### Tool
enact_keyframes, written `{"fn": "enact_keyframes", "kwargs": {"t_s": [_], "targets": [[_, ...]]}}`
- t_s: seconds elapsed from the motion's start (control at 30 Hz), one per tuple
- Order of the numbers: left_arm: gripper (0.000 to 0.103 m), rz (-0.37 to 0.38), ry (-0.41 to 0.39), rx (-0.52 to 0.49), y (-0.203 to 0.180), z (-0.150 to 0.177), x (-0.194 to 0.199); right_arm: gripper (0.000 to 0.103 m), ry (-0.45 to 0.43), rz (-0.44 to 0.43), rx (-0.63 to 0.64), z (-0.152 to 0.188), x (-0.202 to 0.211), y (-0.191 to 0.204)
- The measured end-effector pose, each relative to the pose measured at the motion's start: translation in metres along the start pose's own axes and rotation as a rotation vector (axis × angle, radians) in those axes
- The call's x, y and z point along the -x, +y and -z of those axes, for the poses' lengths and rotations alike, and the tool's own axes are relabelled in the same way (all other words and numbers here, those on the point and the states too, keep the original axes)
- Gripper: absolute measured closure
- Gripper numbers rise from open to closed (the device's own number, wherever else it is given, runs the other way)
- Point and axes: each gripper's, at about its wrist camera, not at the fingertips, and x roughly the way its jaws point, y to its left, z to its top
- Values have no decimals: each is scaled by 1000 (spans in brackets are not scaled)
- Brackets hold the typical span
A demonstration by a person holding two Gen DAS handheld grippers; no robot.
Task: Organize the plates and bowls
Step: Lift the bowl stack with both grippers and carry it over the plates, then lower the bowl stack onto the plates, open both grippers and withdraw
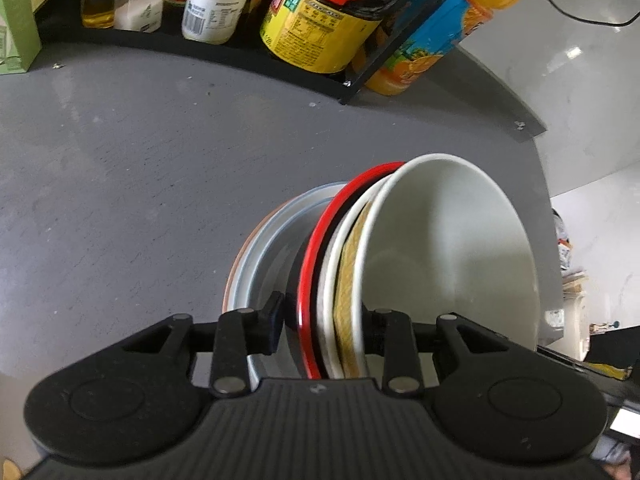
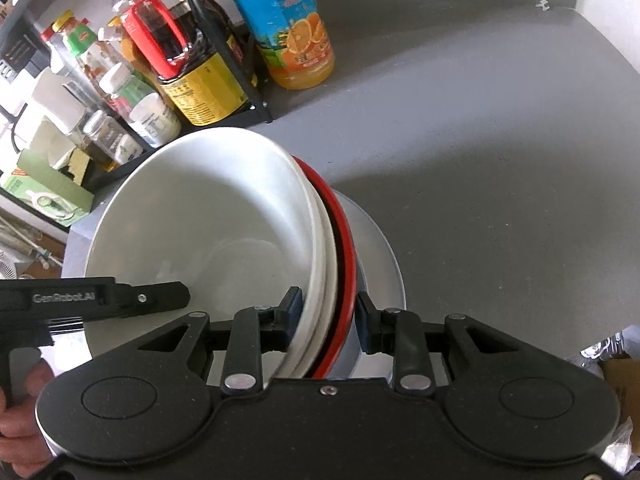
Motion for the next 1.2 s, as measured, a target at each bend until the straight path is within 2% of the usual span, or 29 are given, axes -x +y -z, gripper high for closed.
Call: {"fn": "enact_keyframes", "kwargs": {"t_s": [0.1,0.17,0.33,0.43,0.6,0.83,1.2], "targets": [[70,12,-11,-7,-1,-1,4,71,-19,8,-13,2,3,3],[68,17,-25,-20,-2,-1,8,65,-38,4,-17,3,9,4],[49,23,-64,-31,-6,0,24,58,-94,-19,-20,6,31,3],[37,13,-102,-31,-9,2,37,50,-124,-33,-13,8,44,0],[24,-38,-179,-10,-13,14,57,37,-174,-49,-4,12,66,-9],[12,-104,-232,-32,-34,40,74,23,-251,-72,4,29,103,-34],[9,-159,-290,-106,-107,110,119,4,-338,-108,-35,63,178,-97]]}}
